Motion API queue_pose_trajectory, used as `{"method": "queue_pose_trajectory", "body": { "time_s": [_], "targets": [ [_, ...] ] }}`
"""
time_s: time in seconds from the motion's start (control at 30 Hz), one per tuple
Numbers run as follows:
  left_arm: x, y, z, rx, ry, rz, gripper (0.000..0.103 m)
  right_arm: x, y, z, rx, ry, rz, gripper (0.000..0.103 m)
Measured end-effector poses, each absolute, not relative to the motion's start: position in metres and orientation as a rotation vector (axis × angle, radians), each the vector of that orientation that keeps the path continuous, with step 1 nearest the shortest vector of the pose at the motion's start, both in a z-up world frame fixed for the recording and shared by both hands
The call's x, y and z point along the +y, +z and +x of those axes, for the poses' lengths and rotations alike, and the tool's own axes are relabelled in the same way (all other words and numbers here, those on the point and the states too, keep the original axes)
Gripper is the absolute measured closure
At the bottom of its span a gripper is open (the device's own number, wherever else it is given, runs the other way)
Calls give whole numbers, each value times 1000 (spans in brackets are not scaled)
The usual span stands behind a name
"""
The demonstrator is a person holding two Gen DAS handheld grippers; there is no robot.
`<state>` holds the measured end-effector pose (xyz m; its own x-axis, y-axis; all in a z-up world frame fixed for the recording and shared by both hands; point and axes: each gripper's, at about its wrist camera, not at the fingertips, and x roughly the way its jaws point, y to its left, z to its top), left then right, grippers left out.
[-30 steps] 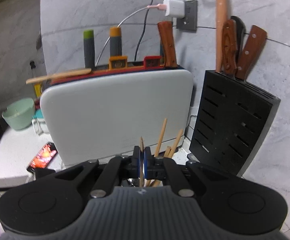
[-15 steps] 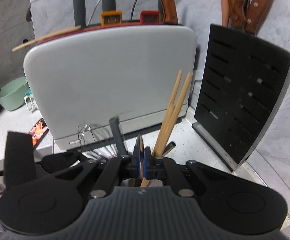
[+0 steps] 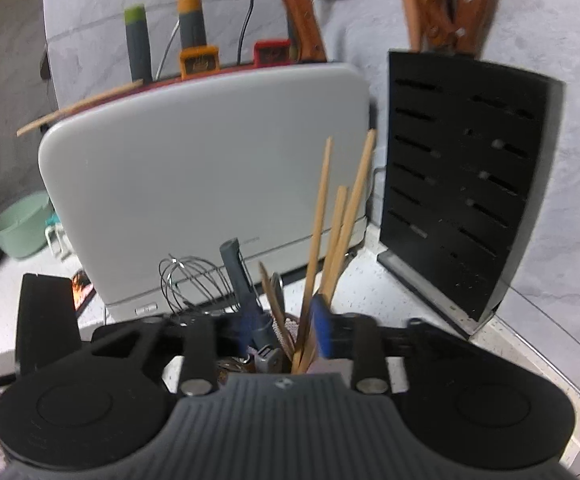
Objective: Organize utensils
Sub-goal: 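Lower the wooden spatula into the pink cup and open the right tool, then set the pink cup down on the counter with the left tool and withdraw both tools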
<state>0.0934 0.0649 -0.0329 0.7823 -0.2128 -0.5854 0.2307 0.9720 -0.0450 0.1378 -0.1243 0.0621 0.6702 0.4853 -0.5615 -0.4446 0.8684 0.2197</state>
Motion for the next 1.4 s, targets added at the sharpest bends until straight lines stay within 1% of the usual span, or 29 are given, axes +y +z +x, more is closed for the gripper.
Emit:
{"method": "queue_pose_trajectory", "body": {
  "time_s": [0.03,0.1,0.23,0.37,0.47,0.5,0.63,0.67,0.7,0.87,0.97,1.07,1.4],
  "targets": [
    [66,-33,91,627,-240,28,5,-129,62,132,625,513,84,65],
    [67,-33,84,621,-242,31,5,-139,59,122,582,481,138,57],
    [57,-29,61,583,-248,120,5,-165,43,95,526,383,272,55],
    [51,-26,37,564,-265,148,5,-186,27,70,500,284,354,48],
    [49,-16,19,515,-243,111,6,-188,23,56,496,229,323,46],
    [50,-11,14,498,-232,94,6,-186,24,50,481,211,301,44],
    [44,16,-6,426,-169,61,6,-185,25,20,407,186,261,40],
    [40,22,-12,409,-157,79,6,-184,24,14,392,181,252,34],
    [36,27,-18,393,-142,102,5,-183,24,8,377,173,239,32],
    [25,41,-38,380,-69,186,3,-175,23,-8,365,176,185,29],
    [23,39,-35,414,-45,199,3,-172,21,-14,374,176,169,26],
    [26,29,-29,470,-21,187,3,-167,16,-18,402,152,123,25],
    [39,-13,-13,546,-23,125,3,-160,1,-29,486,150,65,22]
  ]
}}
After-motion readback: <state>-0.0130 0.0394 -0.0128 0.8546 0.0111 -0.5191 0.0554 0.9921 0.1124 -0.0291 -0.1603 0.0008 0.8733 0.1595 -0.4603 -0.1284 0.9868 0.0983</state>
